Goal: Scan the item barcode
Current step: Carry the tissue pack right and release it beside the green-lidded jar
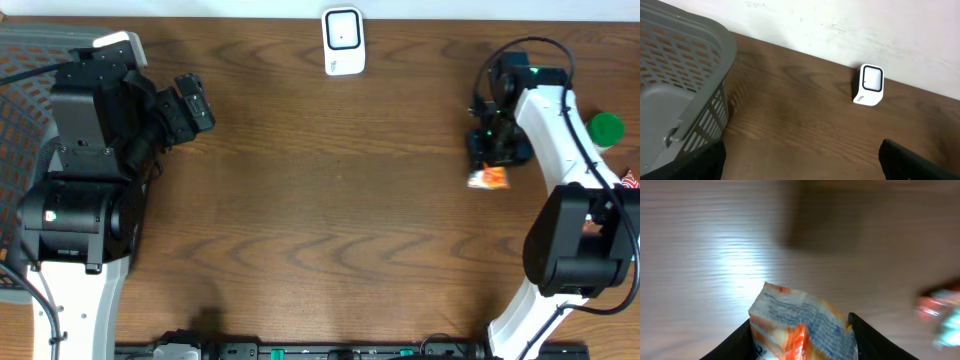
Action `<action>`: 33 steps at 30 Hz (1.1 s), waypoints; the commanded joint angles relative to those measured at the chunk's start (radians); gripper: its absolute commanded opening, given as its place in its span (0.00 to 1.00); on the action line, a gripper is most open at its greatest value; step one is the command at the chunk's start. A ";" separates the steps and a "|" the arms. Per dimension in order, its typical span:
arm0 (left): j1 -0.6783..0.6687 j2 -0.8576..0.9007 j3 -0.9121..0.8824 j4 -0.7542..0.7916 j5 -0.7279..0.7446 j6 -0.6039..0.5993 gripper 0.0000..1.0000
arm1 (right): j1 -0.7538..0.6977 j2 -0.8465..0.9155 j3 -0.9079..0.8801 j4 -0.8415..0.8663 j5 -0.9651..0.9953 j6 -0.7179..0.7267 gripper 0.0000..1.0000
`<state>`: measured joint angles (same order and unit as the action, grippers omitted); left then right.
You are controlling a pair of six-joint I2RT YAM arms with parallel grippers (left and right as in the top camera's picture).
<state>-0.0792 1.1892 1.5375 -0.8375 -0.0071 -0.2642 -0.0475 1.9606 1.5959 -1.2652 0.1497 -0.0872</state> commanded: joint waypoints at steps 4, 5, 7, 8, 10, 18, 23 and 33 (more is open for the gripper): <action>0.005 0.000 0.011 0.000 -0.013 0.009 0.98 | -0.145 -0.005 0.005 0.046 0.137 0.005 0.51; 0.005 0.000 0.011 0.000 -0.013 0.009 0.98 | -0.168 -0.005 0.005 0.057 0.137 0.005 0.50; 0.005 0.000 0.011 0.000 -0.013 0.009 0.98 | -0.215 -0.005 0.005 0.084 0.137 0.005 0.50; 0.005 0.000 0.011 0.000 -0.012 0.009 0.98 | -0.239 -0.004 0.005 0.106 0.137 0.005 0.50; 0.005 0.000 0.011 0.000 -0.012 0.009 0.98 | -0.283 -0.002 0.005 0.153 0.137 0.005 0.50; 0.005 0.000 0.011 0.000 -0.013 0.009 0.98 | -0.426 0.001 0.005 0.261 0.082 0.031 0.88; 0.005 0.000 0.011 0.000 -0.013 0.009 0.98 | -0.458 -0.016 0.042 0.251 0.075 0.074 0.99; 0.005 0.000 0.011 0.000 -0.012 0.009 0.98 | -0.389 -0.301 0.118 0.251 -0.147 0.075 0.99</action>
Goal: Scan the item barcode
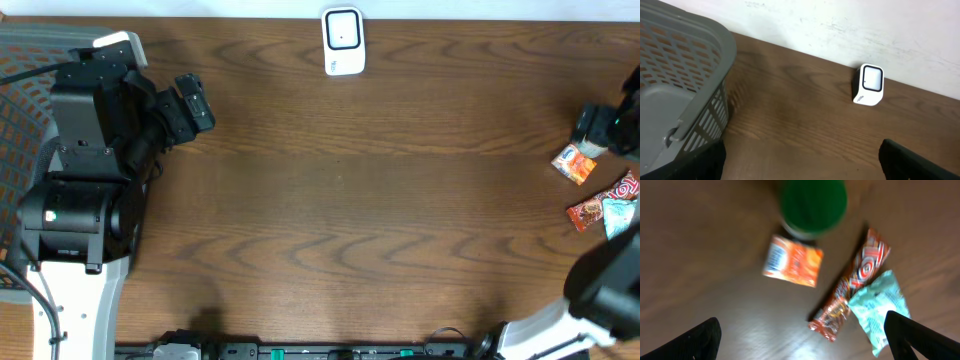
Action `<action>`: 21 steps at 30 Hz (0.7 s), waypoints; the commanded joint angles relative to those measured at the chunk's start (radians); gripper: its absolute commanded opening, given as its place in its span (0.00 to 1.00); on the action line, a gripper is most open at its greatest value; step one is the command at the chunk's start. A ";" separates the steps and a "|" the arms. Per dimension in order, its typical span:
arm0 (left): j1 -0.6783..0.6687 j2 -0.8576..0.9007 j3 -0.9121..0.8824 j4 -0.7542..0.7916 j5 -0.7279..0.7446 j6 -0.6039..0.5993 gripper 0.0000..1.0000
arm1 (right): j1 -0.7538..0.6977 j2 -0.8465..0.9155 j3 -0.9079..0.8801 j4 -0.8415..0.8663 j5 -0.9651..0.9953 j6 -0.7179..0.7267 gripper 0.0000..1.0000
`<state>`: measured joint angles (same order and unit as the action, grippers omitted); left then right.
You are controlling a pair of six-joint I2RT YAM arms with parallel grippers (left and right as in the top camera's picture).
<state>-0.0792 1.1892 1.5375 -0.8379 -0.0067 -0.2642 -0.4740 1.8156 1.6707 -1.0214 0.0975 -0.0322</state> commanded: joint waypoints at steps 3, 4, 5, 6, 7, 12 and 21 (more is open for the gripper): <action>0.005 0.000 0.011 0.001 -0.013 0.009 0.98 | 0.072 -0.307 0.043 -0.001 -0.162 0.019 0.99; 0.005 0.000 0.011 0.001 -0.013 0.009 0.98 | 0.080 -0.347 0.043 -0.010 -0.176 0.020 0.99; 0.005 0.000 0.011 0.001 -0.013 0.009 0.98 | 0.084 -0.381 0.043 -0.022 -0.187 0.020 0.99; 0.005 0.000 0.011 0.001 -0.013 0.009 0.98 | 0.089 -0.432 0.043 -0.040 -0.190 0.020 0.99; 0.005 0.000 0.011 0.001 -0.013 0.009 0.98 | 0.090 -0.467 0.043 -0.053 -0.192 0.021 0.99; 0.005 0.000 0.011 0.001 -0.013 0.009 0.98 | 0.090 -0.627 0.043 -0.122 -0.193 0.028 0.99; 0.005 0.000 0.011 0.000 -0.013 0.009 0.98 | 0.090 -0.850 0.043 -0.143 -0.193 0.072 0.99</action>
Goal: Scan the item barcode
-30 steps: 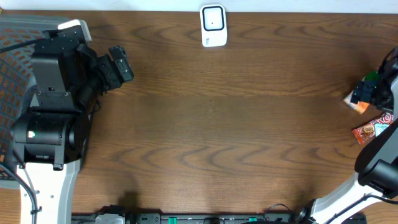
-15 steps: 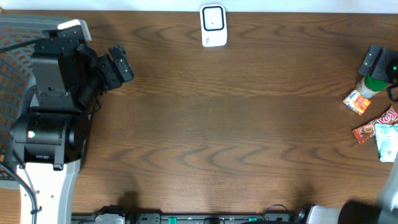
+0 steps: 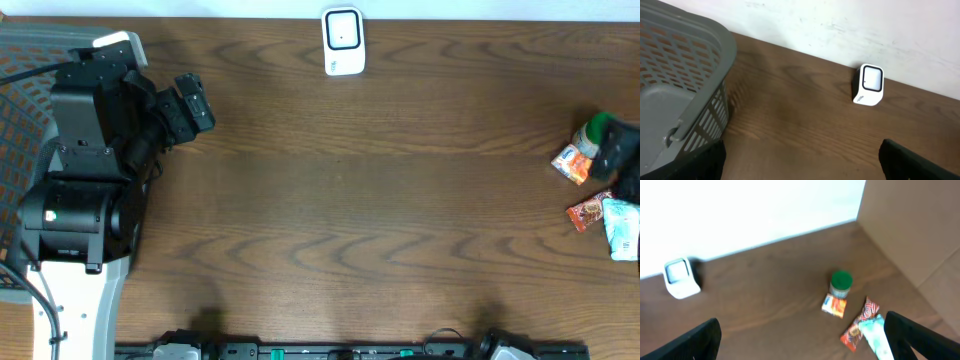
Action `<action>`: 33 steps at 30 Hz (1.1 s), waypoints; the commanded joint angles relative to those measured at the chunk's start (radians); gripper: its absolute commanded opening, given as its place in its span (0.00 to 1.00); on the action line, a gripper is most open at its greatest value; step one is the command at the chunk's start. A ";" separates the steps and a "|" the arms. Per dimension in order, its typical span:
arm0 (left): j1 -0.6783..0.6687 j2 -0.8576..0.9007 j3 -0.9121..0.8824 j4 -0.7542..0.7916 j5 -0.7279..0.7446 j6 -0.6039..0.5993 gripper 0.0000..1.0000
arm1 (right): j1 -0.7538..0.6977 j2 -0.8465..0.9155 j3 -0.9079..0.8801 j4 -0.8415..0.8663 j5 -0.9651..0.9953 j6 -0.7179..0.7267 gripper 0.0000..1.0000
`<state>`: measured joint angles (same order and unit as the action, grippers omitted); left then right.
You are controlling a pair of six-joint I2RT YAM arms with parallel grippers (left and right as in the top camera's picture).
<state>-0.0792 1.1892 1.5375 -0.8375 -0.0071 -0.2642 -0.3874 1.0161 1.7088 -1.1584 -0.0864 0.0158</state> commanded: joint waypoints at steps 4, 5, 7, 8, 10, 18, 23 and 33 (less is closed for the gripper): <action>0.005 0.000 0.011 0.000 -0.012 0.009 0.98 | 0.003 -0.116 0.005 -0.025 -0.009 0.024 0.99; 0.005 0.000 0.011 0.000 -0.013 0.009 0.98 | 0.003 -0.131 0.005 -0.035 -0.009 0.024 0.99; 0.005 0.000 0.011 0.000 -0.013 0.009 0.98 | 0.003 -0.151 0.005 -0.058 -0.005 0.006 0.99; 0.005 0.000 0.011 0.000 -0.012 0.009 0.98 | 0.003 -0.160 0.005 -0.068 -0.006 0.005 0.99; 0.005 0.000 0.011 0.000 -0.013 0.009 0.98 | 0.003 -0.177 0.005 -0.101 -0.033 0.005 0.99; 0.005 0.000 0.011 0.000 -0.013 0.009 0.98 | 0.032 -0.254 -0.039 -0.076 -0.061 -0.031 0.99; 0.005 0.000 0.011 0.000 -0.013 0.009 0.98 | 0.128 -0.385 -0.186 0.111 -0.057 -0.073 0.99; 0.005 0.000 0.011 0.000 -0.013 0.009 0.98 | 0.247 -0.674 -0.639 0.551 -0.054 -0.054 0.99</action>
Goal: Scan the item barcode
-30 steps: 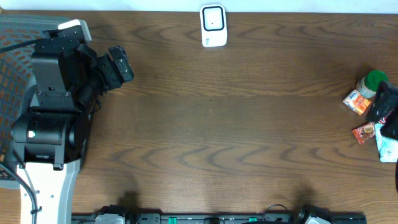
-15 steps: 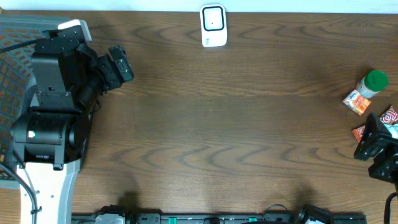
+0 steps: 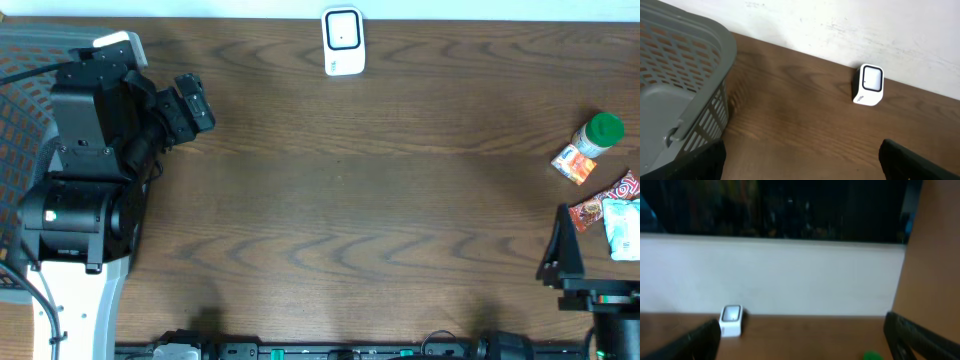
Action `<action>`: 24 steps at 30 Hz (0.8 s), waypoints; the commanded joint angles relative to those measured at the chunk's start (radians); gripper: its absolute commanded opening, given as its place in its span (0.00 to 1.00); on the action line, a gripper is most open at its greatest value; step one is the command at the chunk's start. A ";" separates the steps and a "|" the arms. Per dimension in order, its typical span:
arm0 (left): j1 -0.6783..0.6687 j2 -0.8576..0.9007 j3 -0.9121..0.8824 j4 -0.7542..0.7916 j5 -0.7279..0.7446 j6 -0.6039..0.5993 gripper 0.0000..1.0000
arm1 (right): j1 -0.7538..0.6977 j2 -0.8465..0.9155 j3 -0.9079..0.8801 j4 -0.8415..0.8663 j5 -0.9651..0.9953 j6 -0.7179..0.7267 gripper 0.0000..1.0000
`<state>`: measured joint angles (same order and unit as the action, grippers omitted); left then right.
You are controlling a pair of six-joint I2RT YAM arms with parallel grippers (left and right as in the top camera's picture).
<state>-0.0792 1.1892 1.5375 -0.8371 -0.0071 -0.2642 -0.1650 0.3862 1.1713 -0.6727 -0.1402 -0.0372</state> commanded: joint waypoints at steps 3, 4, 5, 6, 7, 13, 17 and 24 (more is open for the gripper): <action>0.005 0.000 0.011 0.000 -0.012 0.009 0.98 | 0.046 -0.105 -0.254 0.256 0.000 -0.001 0.99; 0.005 0.000 0.011 0.000 -0.012 0.009 0.98 | 0.051 -0.118 -0.296 0.308 0.000 -0.001 0.99; 0.005 0.000 0.011 0.000 -0.013 0.009 0.98 | 0.058 -0.134 -0.346 0.368 0.000 -0.001 0.99; 0.005 0.000 0.011 0.000 -0.013 0.009 0.98 | 0.063 -0.148 -0.393 0.426 0.000 0.000 0.99; 0.005 0.000 0.011 0.000 -0.012 0.009 0.98 | 0.068 -0.160 -0.433 0.472 0.000 -0.001 0.99; 0.005 0.000 0.011 0.000 -0.013 0.009 0.98 | 0.090 -0.257 -0.671 0.700 0.022 0.000 0.99; 0.005 0.000 0.011 0.000 -0.013 0.009 0.98 | 0.113 -0.347 -0.801 0.809 0.136 0.028 0.99; 0.005 0.000 0.011 0.000 -0.013 0.009 0.98 | 0.115 -0.381 -0.926 0.938 0.144 0.070 0.99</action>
<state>-0.0792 1.1892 1.5375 -0.8375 -0.0071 -0.2642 -0.0605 0.0120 0.2901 0.2470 -0.0288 -0.0032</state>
